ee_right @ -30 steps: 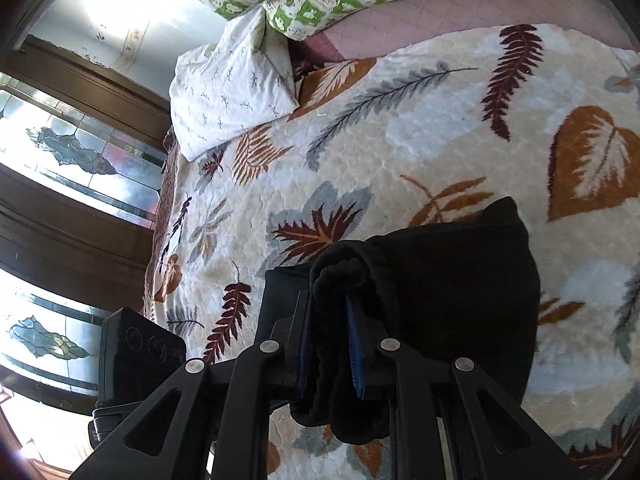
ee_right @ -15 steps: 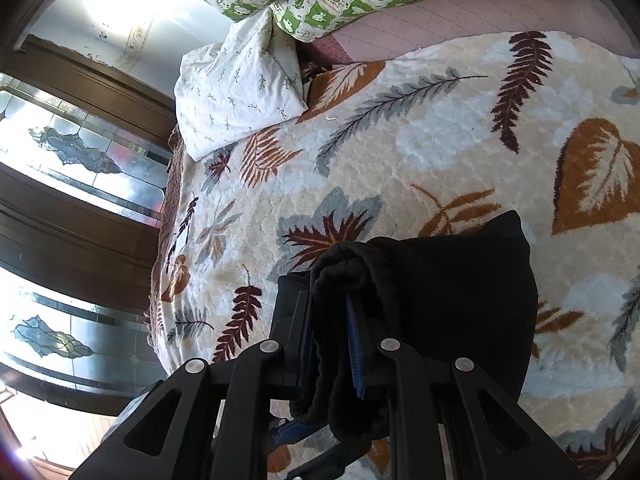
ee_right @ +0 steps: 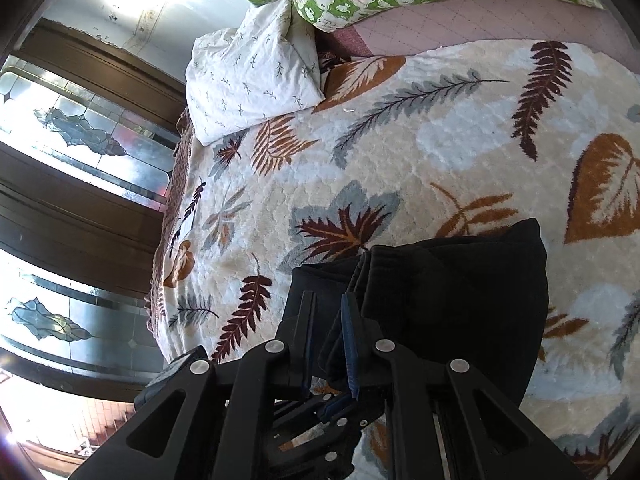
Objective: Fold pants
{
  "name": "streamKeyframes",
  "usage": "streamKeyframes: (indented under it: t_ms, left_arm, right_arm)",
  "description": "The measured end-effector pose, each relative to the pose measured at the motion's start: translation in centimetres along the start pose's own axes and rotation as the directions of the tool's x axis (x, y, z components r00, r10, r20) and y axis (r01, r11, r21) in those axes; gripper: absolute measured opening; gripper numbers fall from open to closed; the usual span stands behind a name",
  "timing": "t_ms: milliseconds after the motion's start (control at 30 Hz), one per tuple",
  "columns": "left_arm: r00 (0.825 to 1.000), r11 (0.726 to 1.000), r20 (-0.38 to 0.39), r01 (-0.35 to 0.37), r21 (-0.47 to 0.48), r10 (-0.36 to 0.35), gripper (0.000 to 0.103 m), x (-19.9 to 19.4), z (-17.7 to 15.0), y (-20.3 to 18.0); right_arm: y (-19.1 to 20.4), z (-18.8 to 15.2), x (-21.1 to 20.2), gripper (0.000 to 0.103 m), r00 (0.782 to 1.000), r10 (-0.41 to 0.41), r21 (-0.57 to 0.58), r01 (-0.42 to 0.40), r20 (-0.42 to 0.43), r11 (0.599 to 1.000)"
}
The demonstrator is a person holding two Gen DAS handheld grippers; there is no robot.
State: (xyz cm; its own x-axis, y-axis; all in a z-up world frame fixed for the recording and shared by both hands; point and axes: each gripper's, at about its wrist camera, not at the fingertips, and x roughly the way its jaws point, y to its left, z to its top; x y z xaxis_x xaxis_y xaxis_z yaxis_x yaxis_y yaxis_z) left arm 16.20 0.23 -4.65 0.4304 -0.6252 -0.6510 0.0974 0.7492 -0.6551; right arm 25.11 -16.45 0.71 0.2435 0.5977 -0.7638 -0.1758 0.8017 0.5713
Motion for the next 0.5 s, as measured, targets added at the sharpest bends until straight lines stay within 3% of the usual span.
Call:
streamKeyframes:
  t_ms: [67, 167, 267, 400, 500]
  left_arm:
    - [1.000, 1.000, 0.002, 0.024, -0.013, -0.024, 0.008, 0.0, 0.0, -0.2]
    - [0.999, 0.999, 0.006, 0.041, -0.014, -0.041, 0.008, 0.2, -0.1, -0.3]
    - [0.998, 0.998, 0.014, 0.060, -0.030, -0.060, 0.008, 0.3, -0.2, -0.2]
    - [0.995, 0.994, 0.026, 0.093, -0.054, -0.092, 0.008, 0.3, -0.4, 0.1]
    - [0.992, 0.990, 0.036, 0.123, -0.063, -0.121, 0.008, 0.2, -0.7, 0.2]
  right_arm:
    - [-0.6, 0.1, 0.0, 0.017, 0.998, -0.055, 0.013, 0.055, 0.004, 0.998]
    - [-1.5, 0.9, 0.3, 0.025, 0.998, -0.058, 0.059, 0.059, -0.011, 0.997]
    - [-0.7, 2.0, 1.1, 0.068, 0.993, -0.110, 0.061, 0.113, -0.040, 0.992]
    - [1.8, 3.5, 3.9, 0.069, 0.939, -0.311, -0.081, 0.302, -0.147, 0.950]
    - [3.2, 3.5, 6.6, 0.069, 0.866, -0.450, -0.193, 0.413, -0.217, 0.890]
